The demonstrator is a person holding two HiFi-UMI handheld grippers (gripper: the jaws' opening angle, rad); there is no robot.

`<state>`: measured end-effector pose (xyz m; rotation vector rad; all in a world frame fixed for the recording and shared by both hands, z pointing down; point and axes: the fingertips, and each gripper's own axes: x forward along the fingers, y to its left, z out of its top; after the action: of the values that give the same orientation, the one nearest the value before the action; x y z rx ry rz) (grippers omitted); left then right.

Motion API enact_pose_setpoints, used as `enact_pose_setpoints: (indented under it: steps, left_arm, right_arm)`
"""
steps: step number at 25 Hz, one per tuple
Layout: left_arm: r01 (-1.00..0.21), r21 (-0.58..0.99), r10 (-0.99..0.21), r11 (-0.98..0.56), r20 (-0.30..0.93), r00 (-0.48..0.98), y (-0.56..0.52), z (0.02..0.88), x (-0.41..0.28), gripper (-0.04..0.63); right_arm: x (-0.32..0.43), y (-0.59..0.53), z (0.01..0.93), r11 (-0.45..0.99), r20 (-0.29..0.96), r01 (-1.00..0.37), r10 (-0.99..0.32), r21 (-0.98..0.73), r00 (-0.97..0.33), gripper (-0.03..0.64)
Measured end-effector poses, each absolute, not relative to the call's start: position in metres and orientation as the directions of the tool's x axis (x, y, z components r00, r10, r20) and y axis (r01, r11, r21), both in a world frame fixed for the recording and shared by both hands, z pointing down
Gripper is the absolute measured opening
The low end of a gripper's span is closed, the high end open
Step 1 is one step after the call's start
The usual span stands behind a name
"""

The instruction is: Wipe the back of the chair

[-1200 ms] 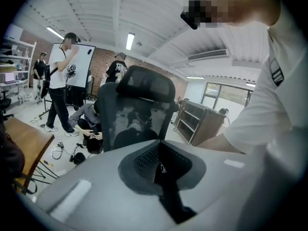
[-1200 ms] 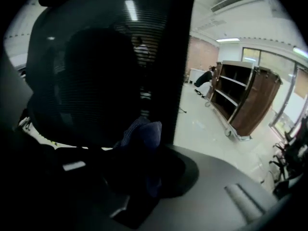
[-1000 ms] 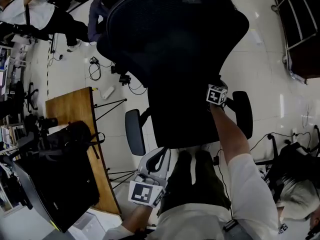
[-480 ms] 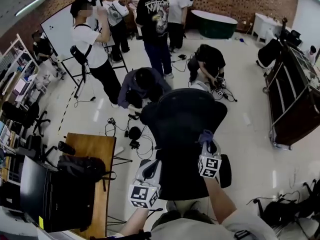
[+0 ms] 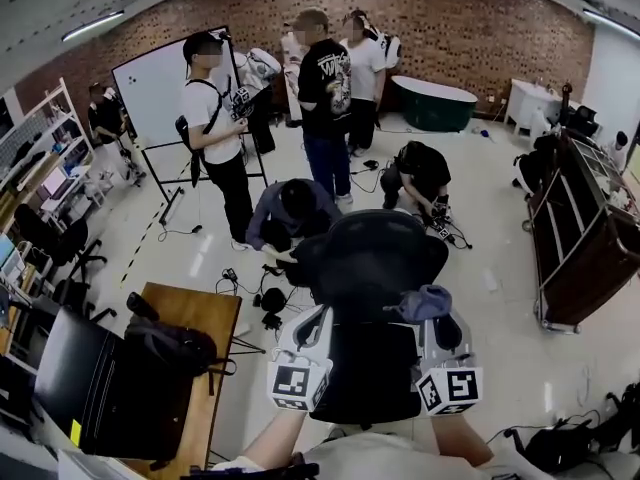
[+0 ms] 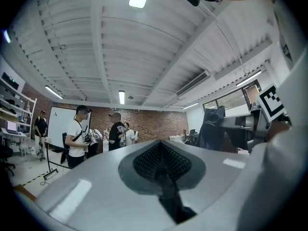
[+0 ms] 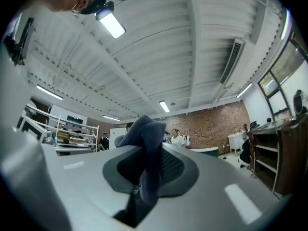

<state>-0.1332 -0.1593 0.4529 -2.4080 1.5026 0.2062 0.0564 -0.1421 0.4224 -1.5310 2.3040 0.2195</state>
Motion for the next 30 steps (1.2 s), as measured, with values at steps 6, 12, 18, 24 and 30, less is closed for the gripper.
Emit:
enact_pose_setpoints:
  steps: [6,12,18,24,30]
  left_arm:
    - [-0.895,-0.135,-0.863,-0.426,-0.237,0.446,-0.145,0.473,-0.145,0.057]
    - [-0.891,-0.150,-0.864,-0.428,-0.224,0.452,-0.138,0.474,-0.156,0.057]
    - [-0.883,-0.158,-0.865,-0.443,-0.184,0.467,-0.112,0.475,-0.168,0.057]
    - [-0.893,-0.160,-0.871,-0.421,-0.203,0.447,-0.037,0.465,-0.159,0.057]
    - [-0.893,-0.189,-0.852,-0.409,-0.270,0.448,0.081,0.458,-0.117,0.057]
  right_arm:
    - [0.044,-0.119,0.430,0.413,-0.354,-0.908,-0.862,-0.076,-0.363,0.054]
    - [0.037,-0.111,0.429,0.401,-0.328,-0.912,-0.876,-0.086,-0.354,0.054]
    - [0.022,-0.082,0.431,0.402,-0.329,-0.909,-0.878,-0.110,-0.349,0.054]
    - [0.033,-0.008,0.429,0.438,-0.346,-0.894,-0.856,-0.093,-0.384,0.054]
    - [0.080,0.112,0.438,0.437,-0.361,-0.894,-0.853,-0.101,-0.377,0.054]
